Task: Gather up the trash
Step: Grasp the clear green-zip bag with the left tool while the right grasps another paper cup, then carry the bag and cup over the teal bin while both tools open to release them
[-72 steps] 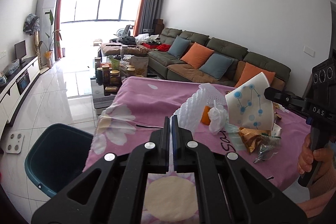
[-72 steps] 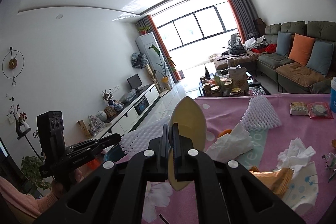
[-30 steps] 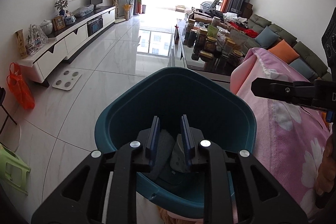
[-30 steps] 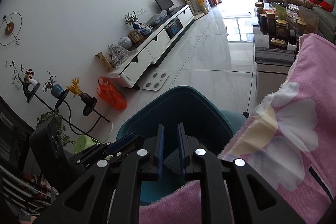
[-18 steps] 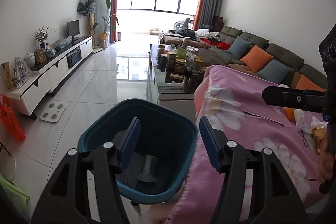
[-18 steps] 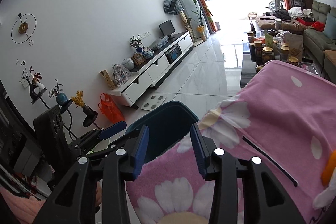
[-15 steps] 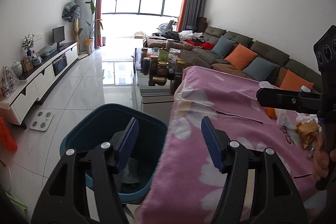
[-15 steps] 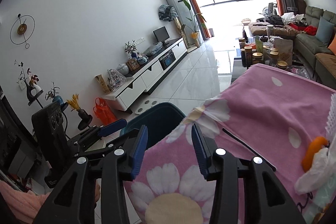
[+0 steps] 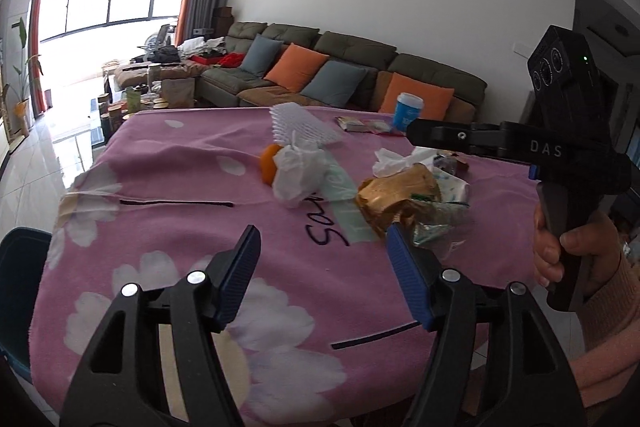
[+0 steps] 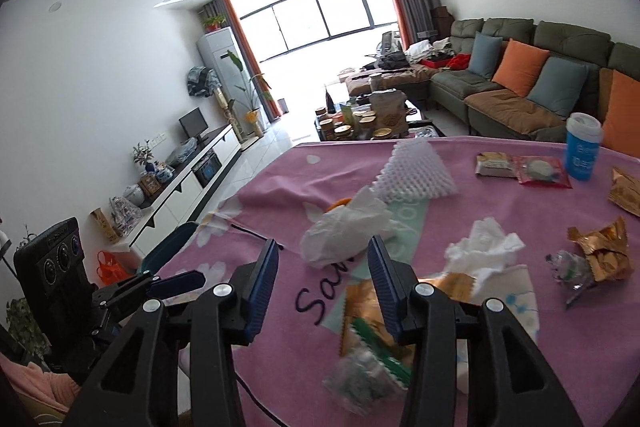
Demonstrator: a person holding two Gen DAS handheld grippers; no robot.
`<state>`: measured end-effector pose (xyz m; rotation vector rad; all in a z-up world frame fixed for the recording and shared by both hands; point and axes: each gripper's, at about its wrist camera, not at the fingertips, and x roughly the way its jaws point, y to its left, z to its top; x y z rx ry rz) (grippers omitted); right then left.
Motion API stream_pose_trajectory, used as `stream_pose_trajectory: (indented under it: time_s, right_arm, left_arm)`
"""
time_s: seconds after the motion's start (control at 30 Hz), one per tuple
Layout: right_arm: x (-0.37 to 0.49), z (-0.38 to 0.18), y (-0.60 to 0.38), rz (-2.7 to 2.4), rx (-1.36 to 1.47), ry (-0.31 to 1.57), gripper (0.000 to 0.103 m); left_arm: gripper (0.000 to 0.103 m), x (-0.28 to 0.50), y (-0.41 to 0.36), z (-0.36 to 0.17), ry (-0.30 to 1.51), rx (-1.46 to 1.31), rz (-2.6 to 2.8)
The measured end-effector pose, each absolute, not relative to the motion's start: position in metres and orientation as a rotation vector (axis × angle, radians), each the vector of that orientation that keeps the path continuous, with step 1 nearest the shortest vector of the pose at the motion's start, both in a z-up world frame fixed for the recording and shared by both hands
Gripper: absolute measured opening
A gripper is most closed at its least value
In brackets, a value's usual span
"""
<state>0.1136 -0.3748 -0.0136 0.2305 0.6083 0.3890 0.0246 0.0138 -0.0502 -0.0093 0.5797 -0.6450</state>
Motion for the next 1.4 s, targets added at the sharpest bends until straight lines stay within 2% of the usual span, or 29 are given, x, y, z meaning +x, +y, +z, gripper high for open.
stream_pose_trajectory:
  time_s: [0.2, 0.27, 0.5, 0.67, 0.83, 0.9, 0.93, 0.97, 1.0, 1.4]
  right_arm:
    - [0.101, -0.035, -0.437, 0.216, 0.291, 0.61, 0.055]
    - [0.098, -0.045, -0.453, 0.184, 0.32, 0.619, 0.062]
    - [0.097, -0.076, -0.472, 0.157, 0.382, 0.666, 0.075]
    - [0.098, -0.087, -0.472, 0.181, 0.423, 0.691, 0.076]
    - [0.1, -0.092, -0.466, 0.198, 0.44, 0.712, 0.075]
    - [0.1, -0.095, -0.466, 0.2, 0.446, 0.723, 0.07]
    - [0.1, -0.096, -0.466, 0.201, 0.448, 0.723, 0.062]
    - [0.099, -0.097, -0.466, 0.201, 0.452, 0.726, 0.055]
    - [0.099, -0.097, -0.466, 0.203, 0.456, 0.728, 0.054]
    - [0.085, -0.081, -0.475, 0.151, 0.422, 0.67, 0.053]
  left_arm:
    - [0.073, 0.016, -0.047, -0.06, 0.608, 0.051, -0.772]
    - [0.074, 0.016, -0.062, -0.064, 0.625, 0.064, -0.794]
    - [0.072, 0.025, -0.088, -0.077, 0.686, 0.08, -0.803]
    - [0.063, 0.037, -0.096, -0.083, 0.72, 0.089, -0.799]
    - [0.047, 0.041, -0.099, -0.087, 0.748, 0.078, -0.811]
    - [0.038, 0.042, -0.099, -0.089, 0.754, 0.075, -0.817]
    - [0.037, 0.043, -0.099, -0.089, 0.753, 0.077, -0.817]
    - [0.036, 0.043, -0.099, -0.089, 0.75, 0.079, -0.815]
    - [0.034, 0.041, -0.098, -0.09, 0.749, 0.08, -0.815]
    - [0.031, 0.035, -0.077, -0.079, 0.713, 0.066, -0.811]
